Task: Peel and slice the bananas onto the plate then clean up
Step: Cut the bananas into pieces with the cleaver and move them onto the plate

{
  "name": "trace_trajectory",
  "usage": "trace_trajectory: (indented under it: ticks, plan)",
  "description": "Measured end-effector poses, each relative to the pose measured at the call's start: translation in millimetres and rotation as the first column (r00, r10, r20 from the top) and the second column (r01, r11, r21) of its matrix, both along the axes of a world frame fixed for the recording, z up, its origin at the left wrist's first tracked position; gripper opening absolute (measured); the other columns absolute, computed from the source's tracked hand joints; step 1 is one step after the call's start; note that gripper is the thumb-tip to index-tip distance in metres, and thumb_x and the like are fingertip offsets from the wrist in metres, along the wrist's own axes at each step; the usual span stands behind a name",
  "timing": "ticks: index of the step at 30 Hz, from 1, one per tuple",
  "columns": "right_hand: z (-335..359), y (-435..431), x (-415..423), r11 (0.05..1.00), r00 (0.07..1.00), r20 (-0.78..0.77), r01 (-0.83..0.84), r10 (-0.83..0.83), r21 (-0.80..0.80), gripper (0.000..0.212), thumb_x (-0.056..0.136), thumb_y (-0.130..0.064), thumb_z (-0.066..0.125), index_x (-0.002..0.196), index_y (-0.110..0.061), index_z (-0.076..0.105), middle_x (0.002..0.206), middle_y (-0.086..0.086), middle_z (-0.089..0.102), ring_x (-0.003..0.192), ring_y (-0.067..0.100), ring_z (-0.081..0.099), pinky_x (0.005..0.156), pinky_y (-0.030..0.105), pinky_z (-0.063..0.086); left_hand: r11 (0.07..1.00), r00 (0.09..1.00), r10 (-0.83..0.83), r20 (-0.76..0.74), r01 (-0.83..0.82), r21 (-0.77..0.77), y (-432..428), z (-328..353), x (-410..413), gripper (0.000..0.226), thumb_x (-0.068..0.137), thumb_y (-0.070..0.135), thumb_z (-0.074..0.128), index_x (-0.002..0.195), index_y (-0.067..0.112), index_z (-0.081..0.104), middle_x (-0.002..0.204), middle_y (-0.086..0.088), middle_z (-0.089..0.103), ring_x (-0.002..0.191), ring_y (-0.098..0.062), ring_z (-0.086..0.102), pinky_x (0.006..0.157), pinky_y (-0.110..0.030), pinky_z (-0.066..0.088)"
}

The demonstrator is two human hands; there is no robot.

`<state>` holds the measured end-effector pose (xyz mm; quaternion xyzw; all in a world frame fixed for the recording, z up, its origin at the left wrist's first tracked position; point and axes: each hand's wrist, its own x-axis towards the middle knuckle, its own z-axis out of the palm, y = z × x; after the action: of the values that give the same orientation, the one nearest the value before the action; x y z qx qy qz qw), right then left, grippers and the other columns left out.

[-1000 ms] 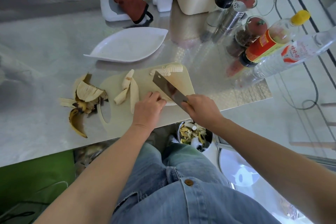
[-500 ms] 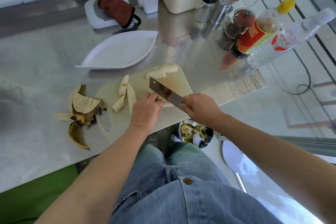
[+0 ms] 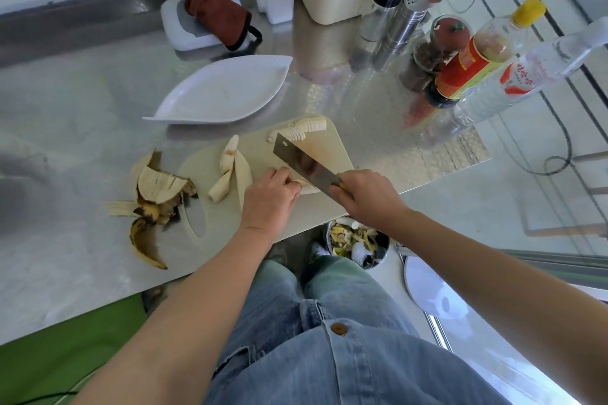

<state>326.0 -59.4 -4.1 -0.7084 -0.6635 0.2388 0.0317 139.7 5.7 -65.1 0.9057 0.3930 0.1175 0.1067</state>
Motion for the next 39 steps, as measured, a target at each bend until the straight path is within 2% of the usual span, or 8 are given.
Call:
trace_trajectory:
  ticks: [5, 12, 15, 18, 22, 29, 37, 39]
  plan:
    - [0.6, 2.2, 0.0, 0.999, 1.0, 0.021, -0.021, 0.022, -0.038, 0.026, 0.098, -0.029, 0.044, 0.075, -0.015, 0.047, 0.068, 0.0, 0.046, 0.061, 0.021, 0.044, 0.048, 0.025, 0.023, 1.0, 1.0, 0.011, -0.002, -0.011, 0.003, -0.4, -0.3, 0.8, 0.013, 0.074, 0.014, 0.079, 0.067, 0.015, 0.069, 0.076, -0.002, 0.058, 0.07, -0.023, 0.054, 0.043, -0.025, 0.036]
    - [-4.1, 1.7, -3.7, 0.998, 0.998, 0.05, -0.031, 0.034, -0.051, 0.023, 0.098, -0.029, 0.043, 0.077, -0.019, 0.044, 0.07, -0.001, 0.047, 0.063, 0.02, 0.045, 0.058, 0.028, 0.032, 1.0, 1.0, 0.014, 0.005, -0.014, 0.004, -1.1, 1.3, 1.3, 0.014, 0.073, 0.014, 0.081, 0.066, 0.016, 0.069, 0.075, 0.0, 0.057, 0.069, -0.022, 0.053, 0.045, -0.024, 0.032]
    - [-13.9, -1.0, -6.3, 0.998, 0.998, 0.052, -0.016, 0.02, -0.066, 0.023, 0.099, -0.031, 0.042, 0.085, -0.018, 0.053, 0.074, -0.002, 0.049, 0.066, 0.021, 0.048, 0.059, 0.029, 0.035, 1.0, 1.0, 0.014, 0.009, -0.014, -0.002, -1.2, 2.0, 1.4, 0.013, 0.073, 0.014, 0.081, 0.066, 0.016, 0.07, 0.075, 0.0, 0.058, 0.069, -0.021, 0.054, 0.046, -0.023, 0.031]
    - [-19.6, -2.0, -5.9, 0.998, 0.999, 0.042, -0.002, 0.005, -0.064, 0.023, 0.099, -0.033, 0.042, 0.084, -0.019, 0.053, 0.075, -0.002, 0.049, 0.068, 0.023, 0.052, 0.058, 0.028, 0.035, 1.0, 1.0, 0.021, 0.016, -0.02, -0.013, -1.1, 0.9, 1.5, 0.014, 0.073, 0.013, 0.081, 0.066, 0.016, 0.07, 0.075, 0.0, 0.057, 0.069, -0.021, 0.054, 0.044, -0.024, 0.033]
    - [-15.7, 0.6, -4.4, 0.999, 1.0, 0.019, 0.008, -0.007, -0.047, 0.026, 0.098, -0.033, 0.044, 0.077, -0.019, 0.045, 0.071, -0.002, 0.046, 0.065, 0.02, 0.043, 0.058, 0.029, 0.031, 1.0, 1.0, 0.025, 0.0, -0.025, -0.01, -1.1, 0.4, 2.2, 0.014, 0.073, 0.013, 0.081, 0.065, 0.017, 0.069, 0.076, 0.001, 0.057, 0.069, -0.021, 0.054, 0.044, -0.025, 0.035]
    - [-4.5, 3.7, -3.5, 1.0, 1.0, -0.003, 0.015, -0.015, -0.009, 0.03, 0.097, -0.031, 0.046, 0.071, -0.015, 0.044, 0.064, 0.0, 0.043, 0.059, 0.021, 0.042, 0.047, 0.025, 0.021, 1.0, 0.999, 0.019, -0.028, -0.019, 0.001, -0.4, 3.0, 2.0, 0.015, 0.072, 0.013, 0.081, 0.063, 0.017, 0.069, 0.075, 0.0, 0.058, 0.068, -0.022, 0.054, 0.045, -0.023, 0.031]
    - [-4.2, 3.9, -6.3, 0.999, 1.0, 0.03, -0.004, 0.006, -0.048, 0.025, 0.098, -0.032, 0.042, 0.081, -0.017, 0.052, 0.071, 0.001, 0.05, 0.064, 0.021, 0.048, 0.058, 0.028, 0.035, 1.0, 1.0, 0.014, -0.014, -0.014, 0.001, 0.3, 1.5, 1.5, 0.015, 0.072, 0.014, 0.082, 0.064, 0.019, 0.07, 0.074, 0.0, 0.057, 0.068, -0.022, 0.054, 0.044, -0.024, 0.032]
    - [-7.1, 4.1, -6.3, 0.999, 0.999, 0.038, -0.014, 0.015, -0.049, 0.025, 0.098, -0.031, 0.042, 0.079, -0.017, 0.047, 0.071, 0.001, 0.049, 0.064, 0.023, 0.048, 0.058, 0.03, 0.036, 1.0, 1.0, 0.011, -0.006, -0.011, -0.002, 0.8, 1.2, 1.3, 0.015, 0.071, 0.013, 0.081, 0.064, 0.018, 0.07, 0.073, 0.0, 0.057, 0.068, -0.022, 0.054, 0.043, -0.024, 0.033]
